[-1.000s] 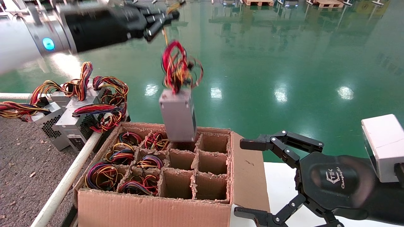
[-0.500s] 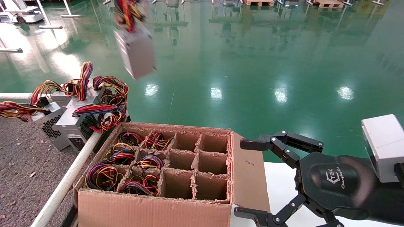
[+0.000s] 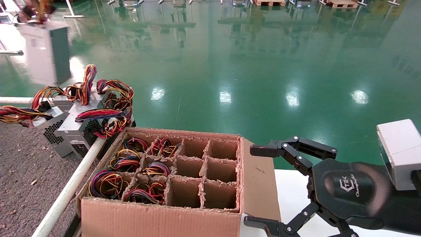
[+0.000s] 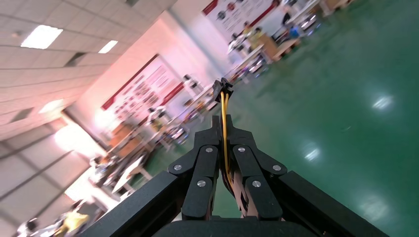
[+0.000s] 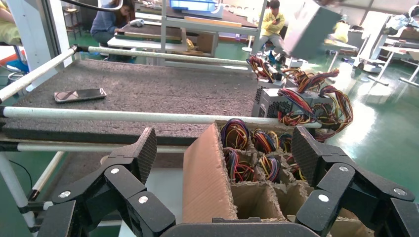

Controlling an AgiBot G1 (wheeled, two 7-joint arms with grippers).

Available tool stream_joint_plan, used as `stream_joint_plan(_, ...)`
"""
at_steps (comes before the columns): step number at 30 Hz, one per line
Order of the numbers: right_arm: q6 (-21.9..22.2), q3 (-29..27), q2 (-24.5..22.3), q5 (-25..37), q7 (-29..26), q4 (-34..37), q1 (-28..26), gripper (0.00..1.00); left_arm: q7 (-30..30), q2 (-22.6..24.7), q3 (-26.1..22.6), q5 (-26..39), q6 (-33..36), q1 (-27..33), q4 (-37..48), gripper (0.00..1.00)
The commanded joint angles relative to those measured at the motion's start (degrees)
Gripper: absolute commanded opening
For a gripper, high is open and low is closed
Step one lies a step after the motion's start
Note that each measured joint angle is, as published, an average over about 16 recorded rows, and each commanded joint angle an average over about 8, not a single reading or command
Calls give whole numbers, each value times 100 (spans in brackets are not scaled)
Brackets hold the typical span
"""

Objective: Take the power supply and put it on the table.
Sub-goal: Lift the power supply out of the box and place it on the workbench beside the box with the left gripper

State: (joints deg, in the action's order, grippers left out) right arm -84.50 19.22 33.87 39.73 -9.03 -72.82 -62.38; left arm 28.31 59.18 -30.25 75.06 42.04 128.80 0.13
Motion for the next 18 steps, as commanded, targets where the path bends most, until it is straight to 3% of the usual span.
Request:
stream_joint_plan(1,0,0,0,0,0,0,0,100,54,-109,-55,78,-59,41,3,0)
stream_joint_plan(10,1,1,-1,-1,1,1,0,100,105,-621,-128,184,-238,304,3,0)
stream_joint_plan(18,2,0,-1,-2,1,2,1,100,101,-705,-121,171,-272,371,-7,0)
